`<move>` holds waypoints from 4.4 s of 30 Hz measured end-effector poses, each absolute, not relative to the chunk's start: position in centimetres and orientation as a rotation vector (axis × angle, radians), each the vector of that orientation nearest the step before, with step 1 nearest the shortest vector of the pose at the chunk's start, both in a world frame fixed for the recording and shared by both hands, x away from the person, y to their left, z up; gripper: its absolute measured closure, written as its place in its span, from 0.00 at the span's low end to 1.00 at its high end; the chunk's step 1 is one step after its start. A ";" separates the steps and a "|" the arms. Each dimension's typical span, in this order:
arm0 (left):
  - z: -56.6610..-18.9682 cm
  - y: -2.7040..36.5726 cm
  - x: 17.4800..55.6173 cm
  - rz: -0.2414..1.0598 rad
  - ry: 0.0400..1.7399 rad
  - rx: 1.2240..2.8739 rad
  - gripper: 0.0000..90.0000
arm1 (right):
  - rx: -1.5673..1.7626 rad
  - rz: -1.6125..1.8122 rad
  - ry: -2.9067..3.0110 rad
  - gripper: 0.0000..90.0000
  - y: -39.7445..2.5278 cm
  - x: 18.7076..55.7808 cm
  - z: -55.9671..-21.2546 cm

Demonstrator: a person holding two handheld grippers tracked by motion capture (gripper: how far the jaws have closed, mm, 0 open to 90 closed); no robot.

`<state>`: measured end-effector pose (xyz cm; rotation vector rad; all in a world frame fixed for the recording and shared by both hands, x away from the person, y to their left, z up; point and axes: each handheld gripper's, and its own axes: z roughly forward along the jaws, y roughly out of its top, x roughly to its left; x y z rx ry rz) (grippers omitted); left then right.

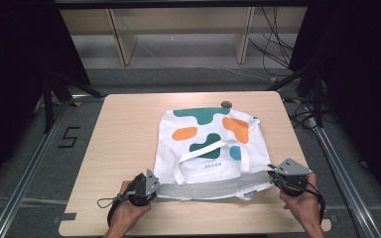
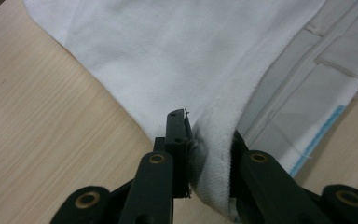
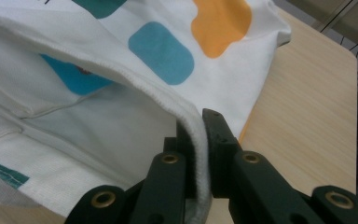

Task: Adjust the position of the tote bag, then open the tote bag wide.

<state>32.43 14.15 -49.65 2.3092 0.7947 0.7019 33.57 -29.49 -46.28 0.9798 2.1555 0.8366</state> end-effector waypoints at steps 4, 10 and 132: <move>-49.6 14.4 32.5 0.685 0.798 2.309 0.89 | 0.950 0.795 2.195 0.93 -29.8 33.4 -47.0; -49.5 14.5 32.6 0.685 0.794 2.296 0.89 | 0.970 0.760 2.252 0.90 -30.0 33.0 -47.8; -46.8 17.0 37.5 0.447 0.828 1.987 0.94 | 0.932 0.996 2.163 0.97 -29.4 38.4 -40.3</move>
